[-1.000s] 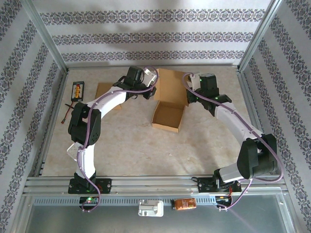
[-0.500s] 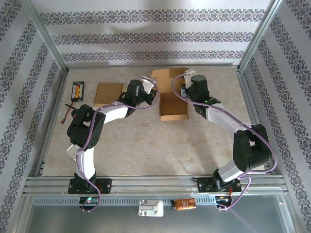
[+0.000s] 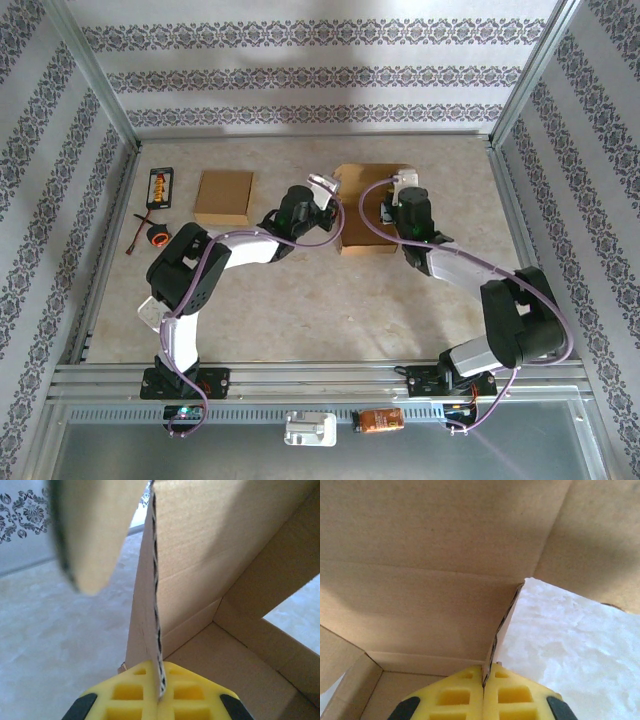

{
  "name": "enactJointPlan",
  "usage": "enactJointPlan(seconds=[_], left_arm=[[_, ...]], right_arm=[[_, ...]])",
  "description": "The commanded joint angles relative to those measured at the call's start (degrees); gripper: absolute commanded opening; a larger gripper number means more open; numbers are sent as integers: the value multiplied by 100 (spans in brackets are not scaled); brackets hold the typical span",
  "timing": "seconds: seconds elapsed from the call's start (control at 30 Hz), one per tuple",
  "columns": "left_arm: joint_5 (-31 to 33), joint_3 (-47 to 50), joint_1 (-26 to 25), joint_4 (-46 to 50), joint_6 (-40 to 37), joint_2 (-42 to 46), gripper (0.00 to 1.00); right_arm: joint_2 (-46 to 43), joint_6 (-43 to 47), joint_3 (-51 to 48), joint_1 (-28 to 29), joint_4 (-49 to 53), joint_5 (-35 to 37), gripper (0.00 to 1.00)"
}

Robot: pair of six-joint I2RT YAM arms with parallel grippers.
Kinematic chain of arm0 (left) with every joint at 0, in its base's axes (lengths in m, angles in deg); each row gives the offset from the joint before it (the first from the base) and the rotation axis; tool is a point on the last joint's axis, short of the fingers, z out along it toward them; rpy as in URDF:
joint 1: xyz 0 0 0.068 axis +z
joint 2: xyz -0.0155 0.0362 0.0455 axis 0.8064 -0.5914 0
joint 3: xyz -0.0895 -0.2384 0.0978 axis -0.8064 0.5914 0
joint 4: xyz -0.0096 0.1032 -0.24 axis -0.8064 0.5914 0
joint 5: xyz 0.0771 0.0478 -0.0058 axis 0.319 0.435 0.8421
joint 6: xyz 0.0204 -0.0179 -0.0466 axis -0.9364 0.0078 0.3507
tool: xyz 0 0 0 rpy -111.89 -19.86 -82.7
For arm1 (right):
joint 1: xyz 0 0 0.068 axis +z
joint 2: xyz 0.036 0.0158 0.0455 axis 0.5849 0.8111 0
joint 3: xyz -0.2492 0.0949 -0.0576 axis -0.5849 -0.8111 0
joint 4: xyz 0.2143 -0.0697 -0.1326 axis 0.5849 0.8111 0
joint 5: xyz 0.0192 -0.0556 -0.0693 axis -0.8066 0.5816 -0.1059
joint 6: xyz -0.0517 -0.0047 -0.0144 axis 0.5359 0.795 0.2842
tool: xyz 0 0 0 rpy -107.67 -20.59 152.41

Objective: Fold the paper box

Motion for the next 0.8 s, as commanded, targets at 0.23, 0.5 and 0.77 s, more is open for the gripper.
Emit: enactJointPlan(seconds=[0.23, 0.5, 0.77], left_arm=[[-92, 39, -777, 447, 861, 33, 0], [-304, -84, -924, 387, 1958, -369, 0], [-108, -497, -1007, 877, 2305, -504, 4]], right_arm=[[-338, -783, -769, -167, 421, -1128, 0], [-173, -1361, -942, -287, 324, -1645, 0], [-567, -1336, -1089, -120, 271, -1564, 0]])
